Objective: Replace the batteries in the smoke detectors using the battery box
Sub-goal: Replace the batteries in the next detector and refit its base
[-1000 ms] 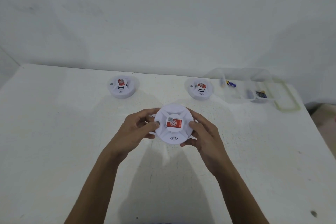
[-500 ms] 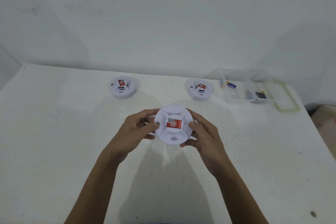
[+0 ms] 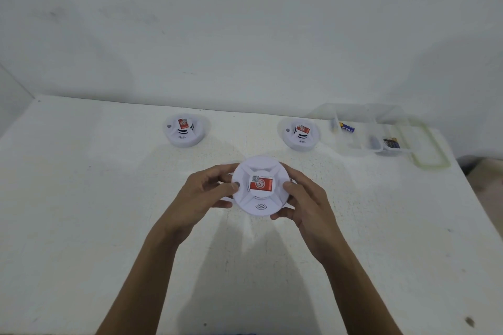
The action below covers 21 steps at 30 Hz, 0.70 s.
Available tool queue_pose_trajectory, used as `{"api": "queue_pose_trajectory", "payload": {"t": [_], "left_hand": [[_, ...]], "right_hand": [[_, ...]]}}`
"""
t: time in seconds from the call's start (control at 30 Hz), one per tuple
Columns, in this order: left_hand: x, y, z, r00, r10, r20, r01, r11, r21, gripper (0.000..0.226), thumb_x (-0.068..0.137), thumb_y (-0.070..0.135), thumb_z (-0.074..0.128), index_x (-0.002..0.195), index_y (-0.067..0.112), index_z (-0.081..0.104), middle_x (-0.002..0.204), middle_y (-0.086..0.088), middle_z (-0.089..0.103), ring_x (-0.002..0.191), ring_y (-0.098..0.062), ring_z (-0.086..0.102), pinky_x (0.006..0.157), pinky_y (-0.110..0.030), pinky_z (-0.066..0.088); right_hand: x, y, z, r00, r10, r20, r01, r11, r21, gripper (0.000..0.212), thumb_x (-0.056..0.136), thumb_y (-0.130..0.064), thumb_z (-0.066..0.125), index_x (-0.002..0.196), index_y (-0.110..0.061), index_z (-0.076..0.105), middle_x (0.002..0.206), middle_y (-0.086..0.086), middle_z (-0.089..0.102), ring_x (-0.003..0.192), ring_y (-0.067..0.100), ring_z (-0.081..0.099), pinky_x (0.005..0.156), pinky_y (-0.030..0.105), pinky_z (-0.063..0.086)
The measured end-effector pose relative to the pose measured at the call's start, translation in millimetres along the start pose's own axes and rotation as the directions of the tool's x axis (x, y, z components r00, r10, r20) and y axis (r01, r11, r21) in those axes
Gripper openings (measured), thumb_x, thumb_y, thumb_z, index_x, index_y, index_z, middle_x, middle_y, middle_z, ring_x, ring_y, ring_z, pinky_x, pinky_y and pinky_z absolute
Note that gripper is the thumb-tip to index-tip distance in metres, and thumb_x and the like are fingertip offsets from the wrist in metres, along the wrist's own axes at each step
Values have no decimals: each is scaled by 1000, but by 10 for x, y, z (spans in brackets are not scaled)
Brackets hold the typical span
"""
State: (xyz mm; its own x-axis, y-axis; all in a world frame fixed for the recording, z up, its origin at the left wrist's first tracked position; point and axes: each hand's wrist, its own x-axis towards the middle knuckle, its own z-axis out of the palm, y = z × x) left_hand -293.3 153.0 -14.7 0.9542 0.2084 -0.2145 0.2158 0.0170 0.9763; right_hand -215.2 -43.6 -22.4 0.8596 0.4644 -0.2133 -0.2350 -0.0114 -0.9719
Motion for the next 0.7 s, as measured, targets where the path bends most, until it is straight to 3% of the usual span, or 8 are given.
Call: {"api": "queue_pose_trajectory", "payload": {"t": [0.5,0.7], "left_hand": [[-8,-13,-11,1000,-9,4,9,1000,-12,35,81,29,60,115,32,65,106,-6,69,91,-17,69,80,-35,57],[-12,-15,-15,1000,-10,4,10,1000,-9,33,81,29,59,113,35,65,106,-4,69,92,-16,69,80,-34,57]], "right_hand": [[-1,3,13,1000,14,-6,-14,1000,7,36,94,-22,55,129,-14,55,119,9,65,99,25,68,64,31,56],[4,-3,12,1000,16,0,-16,1000,3,33,97,-14,48,129,-13,55,119,9,65,99,23,68,65,32,58]]}}
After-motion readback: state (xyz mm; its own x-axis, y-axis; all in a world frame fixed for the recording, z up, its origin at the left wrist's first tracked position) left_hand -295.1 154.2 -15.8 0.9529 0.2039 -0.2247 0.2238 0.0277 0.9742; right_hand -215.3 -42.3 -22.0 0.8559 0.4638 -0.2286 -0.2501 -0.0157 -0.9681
